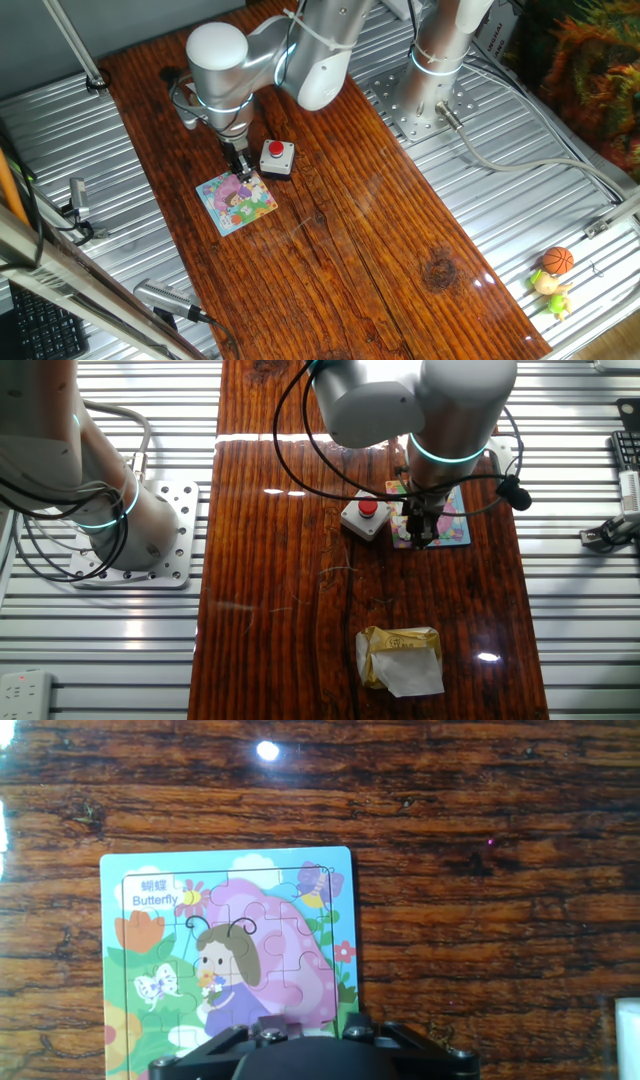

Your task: Assemble one piece of a puzzle

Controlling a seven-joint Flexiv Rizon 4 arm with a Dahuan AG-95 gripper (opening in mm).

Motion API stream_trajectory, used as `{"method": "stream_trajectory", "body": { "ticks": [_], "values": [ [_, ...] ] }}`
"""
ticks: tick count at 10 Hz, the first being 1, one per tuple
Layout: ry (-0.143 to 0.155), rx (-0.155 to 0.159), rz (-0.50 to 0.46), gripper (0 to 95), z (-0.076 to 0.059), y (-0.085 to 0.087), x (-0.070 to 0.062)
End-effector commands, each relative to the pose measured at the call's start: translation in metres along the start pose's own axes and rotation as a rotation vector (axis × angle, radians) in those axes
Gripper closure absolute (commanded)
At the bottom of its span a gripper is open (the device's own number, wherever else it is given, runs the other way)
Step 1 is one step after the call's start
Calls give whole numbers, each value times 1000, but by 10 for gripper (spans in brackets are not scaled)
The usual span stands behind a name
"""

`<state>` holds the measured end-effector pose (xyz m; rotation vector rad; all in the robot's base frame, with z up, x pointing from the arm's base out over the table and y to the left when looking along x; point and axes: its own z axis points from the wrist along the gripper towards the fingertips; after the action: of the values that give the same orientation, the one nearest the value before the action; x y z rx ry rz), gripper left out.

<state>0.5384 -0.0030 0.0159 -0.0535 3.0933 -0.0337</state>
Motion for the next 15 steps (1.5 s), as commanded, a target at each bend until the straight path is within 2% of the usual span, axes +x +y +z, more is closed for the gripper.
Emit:
{"method": "stream_trajectory", "body": {
  "ticks": [1, 12, 13, 15],
  "values": [
    [-1, 0, 0, 760, 1, 0, -1],
    [4, 0, -5, 760, -1, 0, -3],
    [9, 1, -4, 570, -2, 0, -5],
    [19, 1, 2, 570, -7, 1, -10]
  ]
}}
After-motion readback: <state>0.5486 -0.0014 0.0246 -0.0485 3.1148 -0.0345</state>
